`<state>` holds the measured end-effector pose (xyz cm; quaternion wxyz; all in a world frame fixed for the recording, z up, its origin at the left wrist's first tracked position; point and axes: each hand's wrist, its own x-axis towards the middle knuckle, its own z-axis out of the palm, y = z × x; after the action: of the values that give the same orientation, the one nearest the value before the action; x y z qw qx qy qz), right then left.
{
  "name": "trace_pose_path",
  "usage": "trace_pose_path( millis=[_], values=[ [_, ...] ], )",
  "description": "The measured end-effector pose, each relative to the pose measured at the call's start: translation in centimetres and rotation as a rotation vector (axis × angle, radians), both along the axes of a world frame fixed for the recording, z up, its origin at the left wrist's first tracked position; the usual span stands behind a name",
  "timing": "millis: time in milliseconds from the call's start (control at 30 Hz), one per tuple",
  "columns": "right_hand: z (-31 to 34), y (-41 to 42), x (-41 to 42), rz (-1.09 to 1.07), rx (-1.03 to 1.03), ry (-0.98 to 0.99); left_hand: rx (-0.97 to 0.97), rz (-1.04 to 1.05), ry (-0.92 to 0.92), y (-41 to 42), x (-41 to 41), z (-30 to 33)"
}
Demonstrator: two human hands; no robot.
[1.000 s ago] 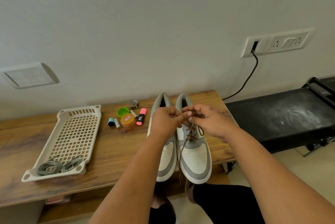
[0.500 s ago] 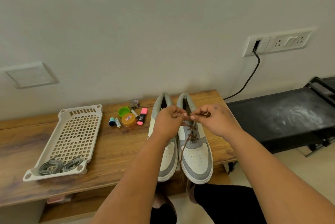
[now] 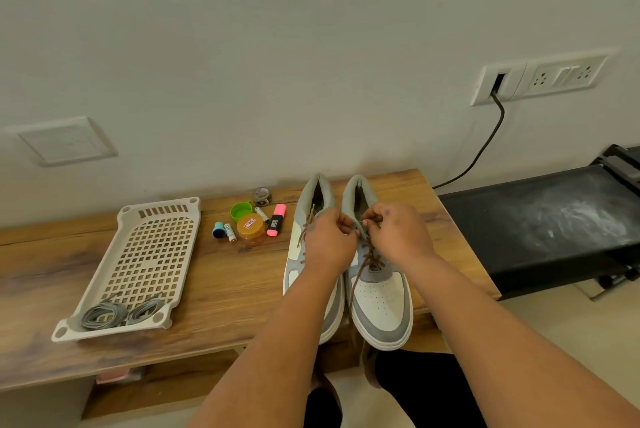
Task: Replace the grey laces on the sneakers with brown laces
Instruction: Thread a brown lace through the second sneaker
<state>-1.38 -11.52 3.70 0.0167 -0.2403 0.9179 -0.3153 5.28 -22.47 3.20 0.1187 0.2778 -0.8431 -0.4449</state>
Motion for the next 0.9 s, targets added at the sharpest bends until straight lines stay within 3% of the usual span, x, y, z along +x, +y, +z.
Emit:
trace_pose_path(
  millis=[267, 400, 633, 900],
  values=[
    [-0.1, 0.1, -0.5, 0.079, -0.032, -0.085, 0.012, 0.01, -0.031, 0.2, 0.1, -0.5],
    [-0.5, 0.5, -0.5, 0.136, 0.05, -0.106, 0.044, 0.017, -0.009, 0.3, 0.2, -0.4],
    [-0.9, 1.1, -1.2, 0.091, -0.175, -0.26, 0.04, -0.001, -0.001, 0.2, 0.3, -0.3],
    [-1.3, 0.8, -1.0, 0.093, -0.198, -0.379, 0.061, -0.001, 0.008, 0.0, 0.2, -0.6]
  ],
)
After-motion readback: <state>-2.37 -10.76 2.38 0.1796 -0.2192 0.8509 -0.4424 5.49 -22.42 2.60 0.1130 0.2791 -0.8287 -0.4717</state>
